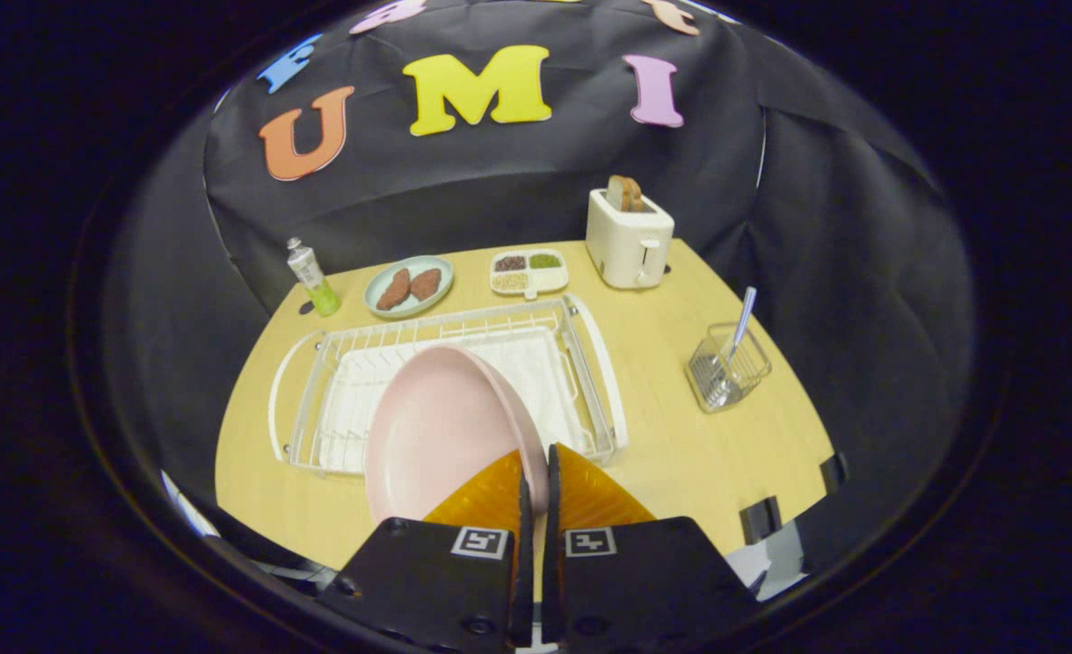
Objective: Take the plate from the dish rack, then take the spoon from the basket and place it into the plate.
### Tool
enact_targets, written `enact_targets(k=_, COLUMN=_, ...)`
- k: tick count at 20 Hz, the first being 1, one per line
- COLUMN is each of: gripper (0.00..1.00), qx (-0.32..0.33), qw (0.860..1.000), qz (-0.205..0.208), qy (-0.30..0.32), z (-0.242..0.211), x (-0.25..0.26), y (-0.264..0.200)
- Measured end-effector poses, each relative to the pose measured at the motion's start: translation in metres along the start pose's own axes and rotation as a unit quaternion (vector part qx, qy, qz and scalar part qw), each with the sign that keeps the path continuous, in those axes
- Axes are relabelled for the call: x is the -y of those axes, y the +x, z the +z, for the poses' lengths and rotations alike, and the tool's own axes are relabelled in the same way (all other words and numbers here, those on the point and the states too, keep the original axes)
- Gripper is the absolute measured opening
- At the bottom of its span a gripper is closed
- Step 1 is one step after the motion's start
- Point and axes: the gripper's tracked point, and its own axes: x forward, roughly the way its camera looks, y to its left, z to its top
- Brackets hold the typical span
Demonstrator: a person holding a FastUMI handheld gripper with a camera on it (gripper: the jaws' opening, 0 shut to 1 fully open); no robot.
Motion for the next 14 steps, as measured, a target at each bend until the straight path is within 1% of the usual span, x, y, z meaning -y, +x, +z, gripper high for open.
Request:
enact_targets(k=2, gripper=0.09, qx=-0.017, qw=1.0, qz=0.017, qy=0.004, z=-0.034, x=0.026, y=0.005)
enact_targets(k=4, gripper=0.09, qx=-0.03, qw=0.999, qz=0.027, qy=0.006, z=-0.058, x=0.047, y=0.012)
enact_targets(k=8, gripper=0.09, qx=-0.052, qw=0.998, qz=0.047, qy=0.01, z=-0.085, x=0.079, y=0.03)
enact_targets(k=9, gripper=0.09, qx=-0.054, qw=0.998, qz=0.043, qy=0.009, z=-0.09, x=0.087, y=0.036)
enact_targets(k=11, gripper=0.09, qx=-0.044, qw=0.999, qz=0.013, qy=-0.004, z=-0.09, x=0.109, y=0.049)
enact_targets(k=14, gripper=0.09, qx=-0.017, qw=0.999, qz=0.022, qy=-0.016, z=-0.087, x=0.112, y=0.066)
